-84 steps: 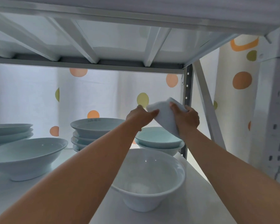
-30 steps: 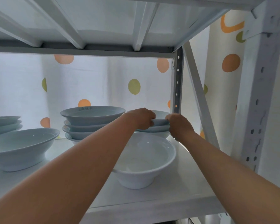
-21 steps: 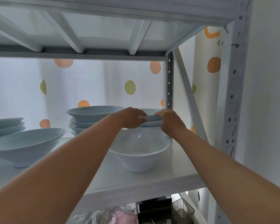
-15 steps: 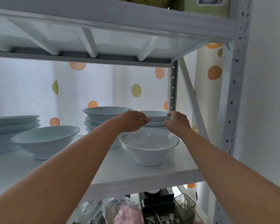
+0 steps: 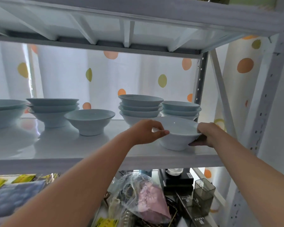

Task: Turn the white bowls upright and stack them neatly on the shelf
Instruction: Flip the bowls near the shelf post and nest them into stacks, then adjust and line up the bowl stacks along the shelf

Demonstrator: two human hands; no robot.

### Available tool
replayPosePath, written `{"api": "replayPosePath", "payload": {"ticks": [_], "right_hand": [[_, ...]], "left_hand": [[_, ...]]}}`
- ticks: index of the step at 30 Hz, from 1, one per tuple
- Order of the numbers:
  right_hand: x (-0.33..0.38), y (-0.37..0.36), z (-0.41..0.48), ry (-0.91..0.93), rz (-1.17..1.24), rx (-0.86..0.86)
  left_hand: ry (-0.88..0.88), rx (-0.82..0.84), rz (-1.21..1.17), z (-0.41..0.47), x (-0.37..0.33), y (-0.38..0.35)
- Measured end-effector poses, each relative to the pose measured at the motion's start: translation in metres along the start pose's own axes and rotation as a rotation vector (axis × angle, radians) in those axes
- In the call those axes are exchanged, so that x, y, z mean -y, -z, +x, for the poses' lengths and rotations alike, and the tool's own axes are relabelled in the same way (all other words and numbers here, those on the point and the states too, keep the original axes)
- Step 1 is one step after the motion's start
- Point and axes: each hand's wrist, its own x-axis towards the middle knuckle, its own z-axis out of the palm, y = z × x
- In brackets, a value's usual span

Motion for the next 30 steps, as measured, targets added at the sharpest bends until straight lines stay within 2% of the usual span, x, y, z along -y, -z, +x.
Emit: {"api": "replayPosePath", "payload": {"ticks": [3, 6, 10, 17, 22, 24, 26, 30], "right_hand": [[0.006, -0.005, -0.017, 0.038, 0.087, 0.073], [0.012, -0.016, -0.032, 0.089, 0.153, 0.175], [0.017, -0.036, -0.048, 0.090, 0.197, 0.319], [0.025, -0.082, -0.064, 0.091, 0.271, 0.439], [0.038, -0.128, -0.081, 0.145, 0.308, 0.522], [0.047, -0.151, -0.084, 0.169, 0.331, 0.514], [0.057, -0.179, -0.086, 0.197, 0.343, 0.498], [0.075, -0.233, -0.087, 0.233, 0.358, 0.406]], "left_hand": [[0.059, -0.115, -0.189, -0.018, 0.001, 0.003], [0.153, -0.302, -0.409, -0.031, 0.004, 0.006], [0.221, -0.539, -0.459, -0.045, 0.008, 0.010], [0.294, -0.857, -0.551, -0.073, 0.013, 0.037], [0.438, -1.064, -0.810, -0.086, 0.037, 0.065], [0.496, -1.106, -0.871, -0.089, 0.051, 0.084], [0.543, -1.111, -0.837, -0.090, 0.069, 0.103], [0.530, -1.056, -0.806, -0.091, 0.112, 0.139]]}}
